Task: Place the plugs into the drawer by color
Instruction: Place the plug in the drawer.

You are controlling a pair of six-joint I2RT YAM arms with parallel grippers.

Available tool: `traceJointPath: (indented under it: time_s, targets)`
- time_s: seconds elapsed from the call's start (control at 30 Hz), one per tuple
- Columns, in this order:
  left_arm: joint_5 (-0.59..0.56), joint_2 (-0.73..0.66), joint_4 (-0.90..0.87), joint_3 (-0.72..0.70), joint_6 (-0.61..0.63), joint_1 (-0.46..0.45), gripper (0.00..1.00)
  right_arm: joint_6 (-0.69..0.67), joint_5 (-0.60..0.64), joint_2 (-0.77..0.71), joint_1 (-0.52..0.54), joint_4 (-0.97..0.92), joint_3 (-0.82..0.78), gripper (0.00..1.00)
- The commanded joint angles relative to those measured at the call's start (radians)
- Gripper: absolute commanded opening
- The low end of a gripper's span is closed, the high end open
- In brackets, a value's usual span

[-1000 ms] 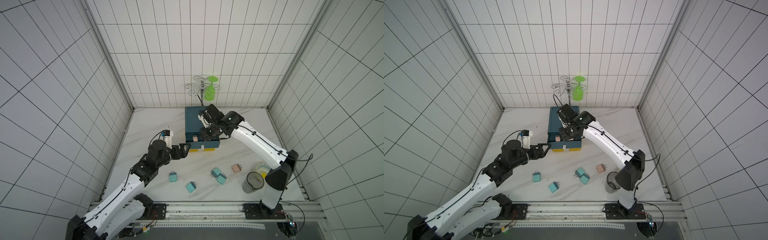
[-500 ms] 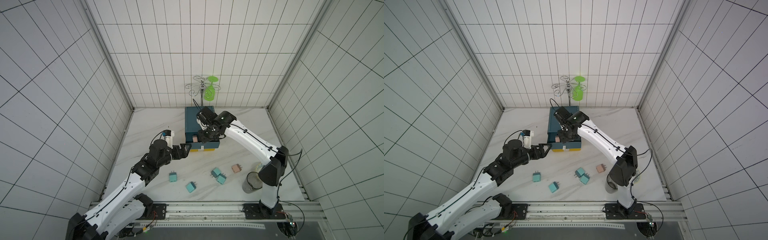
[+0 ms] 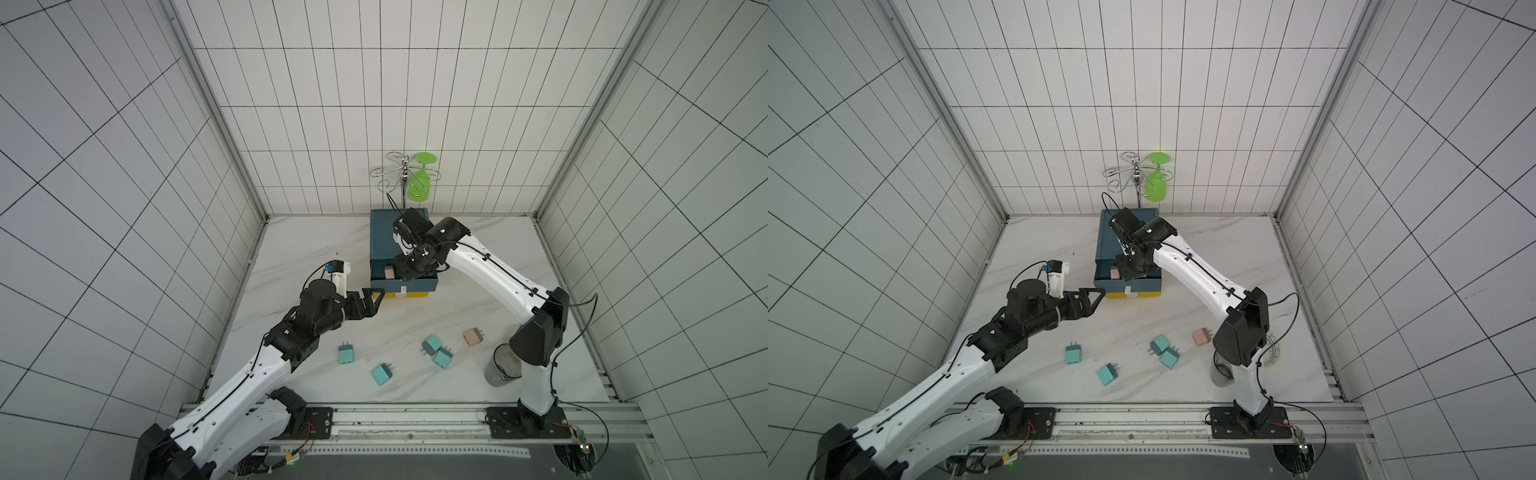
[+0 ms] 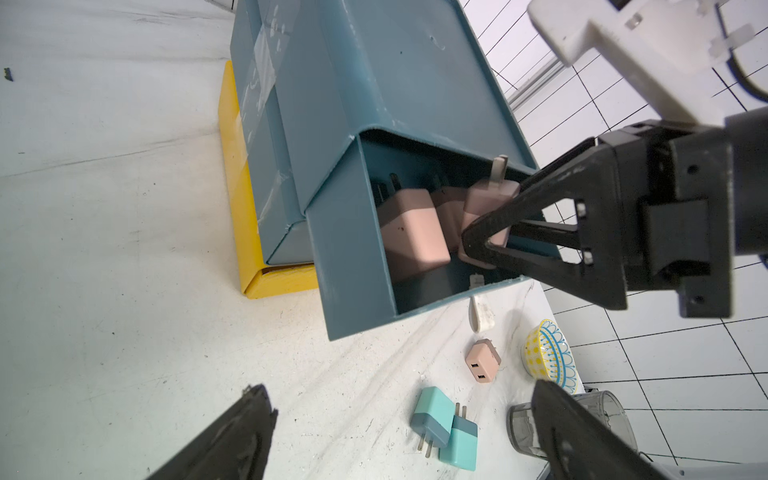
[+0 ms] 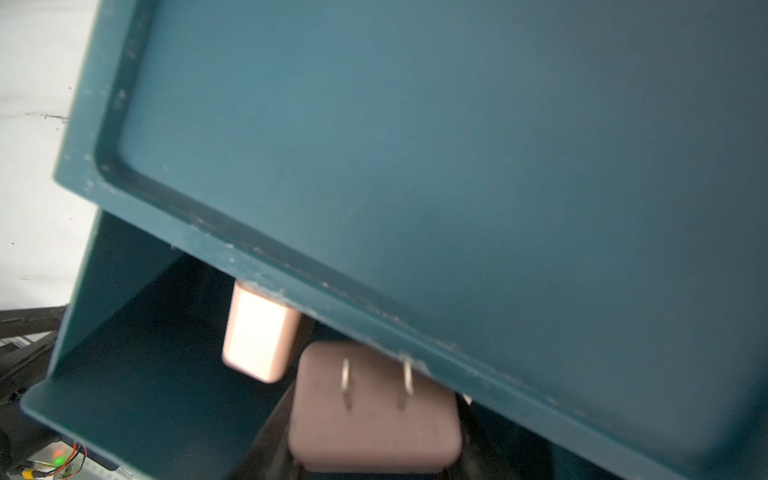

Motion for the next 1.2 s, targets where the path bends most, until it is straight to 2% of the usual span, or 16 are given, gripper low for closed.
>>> traceJointPath:
  time_s: [0.0, 0.33, 0.4, 0.43, 0.47, 0.77, 0.93, 1.0, 1.03, 1.17]
  targets:
    - [-0.016, 0.0, 0.004, 0.031, 0.019, -0.004, 0.99, 0.018, 0.013, 0.055, -0.014, -0.051, 0.014, 0.24]
    - [-0.026, -0.009, -0.003, 0.032, 0.021, -0.004, 0.99, 0.015, 0.014, 0.043, -0.016, -0.052, 0.043, 0.36]
    - [-0.028, -0.011, -0.004, 0.034, 0.022, -0.004, 0.99, 0.016, 0.014, 0.035, -0.016, -0.043, 0.04, 0.44]
    - [-0.028, -0.012, -0.004, 0.033, 0.023, -0.004, 0.99, 0.018, 0.015, 0.031, -0.017, -0.04, 0.038, 0.57]
    - [-0.028, -0.015, -0.005, 0.033, 0.022, -0.004, 0.99, 0.02, 0.018, 0.021, -0.018, -0.027, 0.031, 1.0]
    - [-0.032, -0.021, -0.01, 0.034, 0.025, -0.004, 0.99, 0.014, -0.005, -0.047, -0.015, 0.053, 0.008, 0.96]
    - [-0.034, -0.027, -0.021, 0.041, 0.031, -0.003, 0.99, 0.005, -0.011, -0.161, 0.003, 0.13, -0.053, 0.96]
    - [-0.032, -0.045, -0.06, 0.062, 0.048, -0.011, 0.99, -0.006, -0.004, -0.243, 0.013, 0.181, -0.112, 0.96]
    - [-0.05, -0.063, -0.086, 0.077, 0.06, -0.022, 0.99, -0.012, 0.001, -0.292, 0.015, 0.209, -0.149, 1.0]
    - [-0.187, -0.167, -0.133, 0.107, 0.139, -0.159, 0.93, -0.067, 0.051, -0.562, 0.004, 0.428, -0.44, 0.99]
